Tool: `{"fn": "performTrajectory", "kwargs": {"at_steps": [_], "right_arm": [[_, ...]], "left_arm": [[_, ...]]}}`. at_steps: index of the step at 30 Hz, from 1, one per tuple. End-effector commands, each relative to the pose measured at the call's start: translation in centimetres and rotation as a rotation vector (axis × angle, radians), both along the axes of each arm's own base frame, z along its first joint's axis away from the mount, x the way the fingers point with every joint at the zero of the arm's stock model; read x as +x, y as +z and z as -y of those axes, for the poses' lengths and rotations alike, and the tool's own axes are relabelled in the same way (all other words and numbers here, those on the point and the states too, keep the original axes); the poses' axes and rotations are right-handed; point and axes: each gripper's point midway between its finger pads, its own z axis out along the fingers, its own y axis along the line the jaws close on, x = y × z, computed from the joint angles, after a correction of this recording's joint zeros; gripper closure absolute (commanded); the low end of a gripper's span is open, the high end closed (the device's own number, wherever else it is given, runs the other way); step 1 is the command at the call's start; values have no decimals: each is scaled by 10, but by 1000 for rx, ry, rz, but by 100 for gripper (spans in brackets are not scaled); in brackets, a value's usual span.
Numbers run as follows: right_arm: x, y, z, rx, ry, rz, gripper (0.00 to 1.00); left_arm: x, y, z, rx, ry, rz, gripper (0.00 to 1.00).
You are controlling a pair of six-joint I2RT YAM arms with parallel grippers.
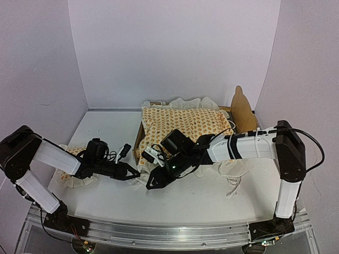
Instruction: Set up the pet bed
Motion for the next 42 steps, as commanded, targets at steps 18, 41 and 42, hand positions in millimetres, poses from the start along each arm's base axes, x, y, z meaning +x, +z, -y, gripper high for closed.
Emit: {"fn": "performTrajectory", "kwargs": {"at_steps": [18, 41, 42], "right_arm": [[79, 10, -30, 194, -110, 333, 65], [68, 24, -47, 353, -20, 281, 93], [69, 24, -47, 356, -24, 278, 92]], "left_arm": [[15, 111, 34, -252, -93, 204, 100], [15, 140, 34, -276, -114, 274, 100], [15, 142, 34, -276, -112, 278, 100]]}}
